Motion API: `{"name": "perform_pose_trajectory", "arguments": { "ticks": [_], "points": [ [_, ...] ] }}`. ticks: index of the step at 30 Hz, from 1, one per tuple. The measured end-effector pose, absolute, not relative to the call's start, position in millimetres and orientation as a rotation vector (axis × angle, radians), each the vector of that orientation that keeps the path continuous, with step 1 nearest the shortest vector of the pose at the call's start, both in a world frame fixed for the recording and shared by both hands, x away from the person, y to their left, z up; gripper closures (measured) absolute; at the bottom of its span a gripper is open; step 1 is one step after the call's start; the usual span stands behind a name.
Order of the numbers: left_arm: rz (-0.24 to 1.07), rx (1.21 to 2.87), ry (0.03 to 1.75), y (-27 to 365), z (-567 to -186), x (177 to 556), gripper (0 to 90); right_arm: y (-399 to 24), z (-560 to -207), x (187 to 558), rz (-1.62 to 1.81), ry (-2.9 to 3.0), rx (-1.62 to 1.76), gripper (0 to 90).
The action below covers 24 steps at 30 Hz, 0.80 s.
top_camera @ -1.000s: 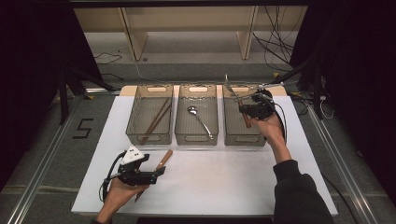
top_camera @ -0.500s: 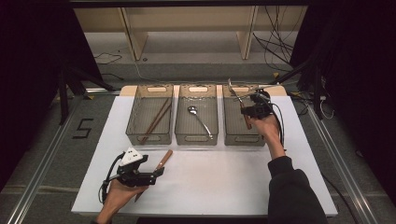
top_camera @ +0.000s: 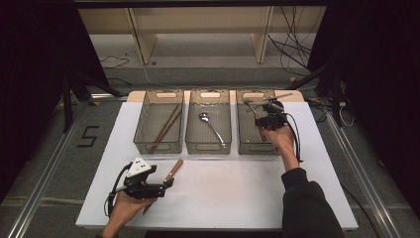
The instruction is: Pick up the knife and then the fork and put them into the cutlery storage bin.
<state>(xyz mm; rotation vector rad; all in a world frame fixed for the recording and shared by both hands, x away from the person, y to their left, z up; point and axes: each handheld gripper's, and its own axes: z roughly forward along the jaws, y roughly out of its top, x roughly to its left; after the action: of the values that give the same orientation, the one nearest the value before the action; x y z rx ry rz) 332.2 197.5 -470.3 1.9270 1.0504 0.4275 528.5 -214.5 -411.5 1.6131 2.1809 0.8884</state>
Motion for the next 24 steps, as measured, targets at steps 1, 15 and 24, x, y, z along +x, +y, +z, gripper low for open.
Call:
{"name": "perform_pose_trajectory", "arguments": {
  "ticks": [1, 15, 24],
  "points": [
    [0.428, 1.928, 1.050, 198, -470, 332, 17.4, -215, -413, 529, 0.885, 2.183, 1.613, 80.5],
    [0.426, 1.936, 1.056, 198, -472, 333, 17.4, -208, -404, 516, 0.944, 2.207, 1.512, 44.4],
    [0.421, 1.949, 1.062, 199, -471, 334, 17.4, -195, -399, 481, 1.107, 2.271, 1.307, 36.0]
  ]
}}
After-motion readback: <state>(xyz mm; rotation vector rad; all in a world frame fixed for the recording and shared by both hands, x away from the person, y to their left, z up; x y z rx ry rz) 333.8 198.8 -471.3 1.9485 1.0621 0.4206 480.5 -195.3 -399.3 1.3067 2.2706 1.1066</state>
